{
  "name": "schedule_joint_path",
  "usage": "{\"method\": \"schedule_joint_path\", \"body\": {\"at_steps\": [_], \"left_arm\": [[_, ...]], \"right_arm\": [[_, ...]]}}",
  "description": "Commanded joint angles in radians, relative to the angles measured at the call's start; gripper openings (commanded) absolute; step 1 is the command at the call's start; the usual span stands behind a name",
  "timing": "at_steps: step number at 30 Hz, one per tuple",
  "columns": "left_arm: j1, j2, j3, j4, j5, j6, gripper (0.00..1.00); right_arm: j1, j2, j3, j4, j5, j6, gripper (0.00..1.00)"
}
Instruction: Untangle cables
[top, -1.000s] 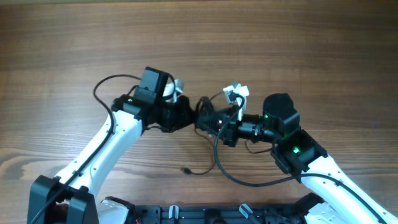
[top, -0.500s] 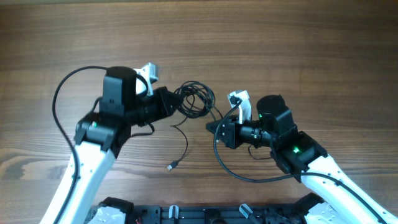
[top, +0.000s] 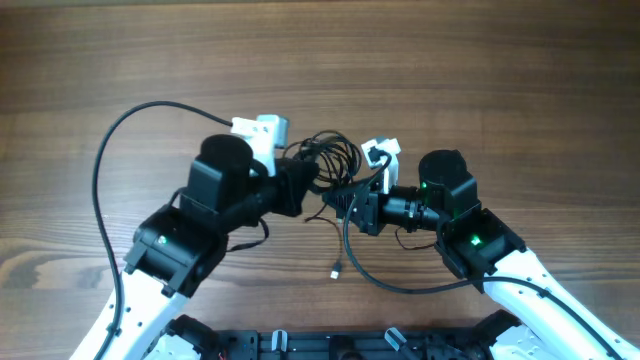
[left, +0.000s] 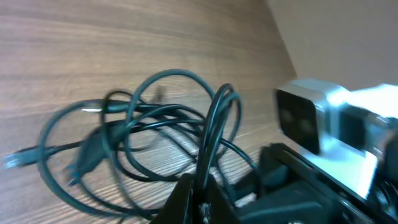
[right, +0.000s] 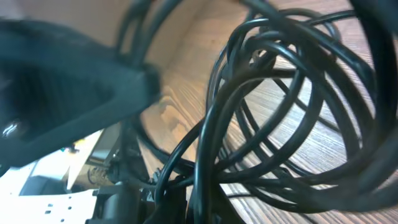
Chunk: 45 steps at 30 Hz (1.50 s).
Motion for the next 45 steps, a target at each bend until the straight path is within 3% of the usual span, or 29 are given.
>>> {"method": "schedule_joint_path", "body": {"at_steps": [1, 5, 7, 8, 11, 12, 18, 23, 28, 32, 35, 39, 40, 44, 45], "left_arm": [[-0.074, -0.010, -0.001, -0.005, 0.042, 0.080, 0.04], [-0.108, -0.011, -0.001, -0.006, 0.092, 0.080, 0.04], [-0.110, -0.012, -0.001, -0.006, 0.114, 0.079, 0.04], [-0.110, -0.013, -0.001, -0.006, 0.113, 0.079, 0.04], [-0.071, -0.040, -0.001, -0.010, 0.042, 0.035, 0.04], [-0.040, -0.063, -0.001, -0.013, -0.009, -0.008, 0.04], [0.166, -0.215, -0.001, -0.035, -0.208, -0.333, 0.04], [0.231, -0.231, -0.001, -0.063, -0.234, -0.561, 0.04], [0.230, -0.220, -0.001, -0.063, -0.226, -0.656, 0.04], [0.230, -0.204, -0.001, -0.071, -0.223, -0.852, 0.04], [0.230, -0.183, -0.001, -0.079, -0.203, -0.944, 0.04], [0.230, -0.143, -0.001, -0.078, -0.108, -1.064, 0.04], [0.230, -0.123, -0.001, -0.078, -0.086, -1.082, 0.04], [0.230, -0.070, -0.001, -0.078, 0.012, -1.082, 0.04], [0.230, -0.057, -0.001, -0.077, 0.038, -1.084, 0.04]], "right_arm": [[-0.003, 0.004, 0.009, 0.018, 0.095, 0.064, 0.06], [-0.006, 0.004, 0.009, 0.035, 0.198, 0.094, 0.10], [-0.006, 0.004, 0.009, 0.047, 0.250, 0.108, 0.23], [-0.006, 0.004, 0.009, 0.049, 0.261, 0.111, 0.33], [-0.006, 0.003, 0.009, 0.029, 0.259, 0.106, 0.79], [-0.008, 0.003, 0.009, 0.009, 0.259, 0.098, 1.00], [-0.023, -0.030, 0.008, -0.173, 0.251, 0.051, 1.00], [0.019, -0.013, 0.008, -0.203, 0.222, -0.022, 1.00], [0.064, 0.020, 0.008, -0.147, 0.217, -0.022, 0.95], [0.130, 0.054, 0.008, 0.030, 0.169, -0.017, 0.91], [0.148, 0.076, 0.008, 0.113, 0.173, 0.070, 0.81], [0.148, 0.122, 0.008, 0.188, 0.192, 0.224, 0.58], [0.150, 0.147, 0.008, 0.233, 0.183, 0.265, 0.51], [0.150, 0.199, 0.008, 0.315, 0.194, 0.295, 0.40], [0.150, 0.212, 0.008, 0.319, 0.211, 0.295, 0.29]]}}
